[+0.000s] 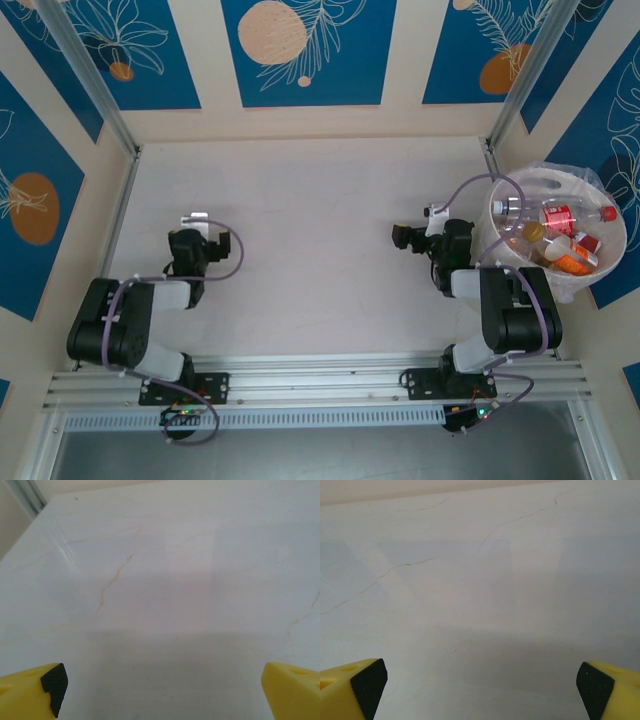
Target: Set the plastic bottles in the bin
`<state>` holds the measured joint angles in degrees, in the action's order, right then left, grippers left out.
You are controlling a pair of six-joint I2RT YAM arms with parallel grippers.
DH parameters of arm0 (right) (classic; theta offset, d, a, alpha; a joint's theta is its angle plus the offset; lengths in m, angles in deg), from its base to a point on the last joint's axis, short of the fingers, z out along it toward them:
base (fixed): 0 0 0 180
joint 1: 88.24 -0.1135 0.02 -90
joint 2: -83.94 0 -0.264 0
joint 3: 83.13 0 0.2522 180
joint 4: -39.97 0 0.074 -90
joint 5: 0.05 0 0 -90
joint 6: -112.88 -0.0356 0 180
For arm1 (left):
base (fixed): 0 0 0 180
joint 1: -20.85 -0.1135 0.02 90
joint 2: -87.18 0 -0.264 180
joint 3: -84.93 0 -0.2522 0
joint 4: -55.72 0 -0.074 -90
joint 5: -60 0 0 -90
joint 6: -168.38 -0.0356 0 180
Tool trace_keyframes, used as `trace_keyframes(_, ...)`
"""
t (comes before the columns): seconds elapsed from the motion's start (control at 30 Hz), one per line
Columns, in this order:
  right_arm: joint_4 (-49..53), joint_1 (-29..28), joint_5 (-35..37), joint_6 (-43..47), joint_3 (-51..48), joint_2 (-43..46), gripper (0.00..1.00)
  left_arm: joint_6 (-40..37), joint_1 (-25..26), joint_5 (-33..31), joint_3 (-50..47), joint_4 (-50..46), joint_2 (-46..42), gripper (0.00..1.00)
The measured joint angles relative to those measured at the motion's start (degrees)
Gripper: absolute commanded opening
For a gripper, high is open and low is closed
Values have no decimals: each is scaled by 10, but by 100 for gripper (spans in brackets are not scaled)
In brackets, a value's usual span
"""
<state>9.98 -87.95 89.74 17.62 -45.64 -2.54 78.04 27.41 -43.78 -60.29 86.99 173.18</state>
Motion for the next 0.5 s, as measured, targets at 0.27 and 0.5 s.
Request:
trace_keyframes(0.27,-4,-1,17,0,0,0,99,-2,-1,-2,-6,33,27,100)
trace_keyframes(0.5,-4,2,17,0,0,0,99,-2,-1,-2,-6,39,27,100)
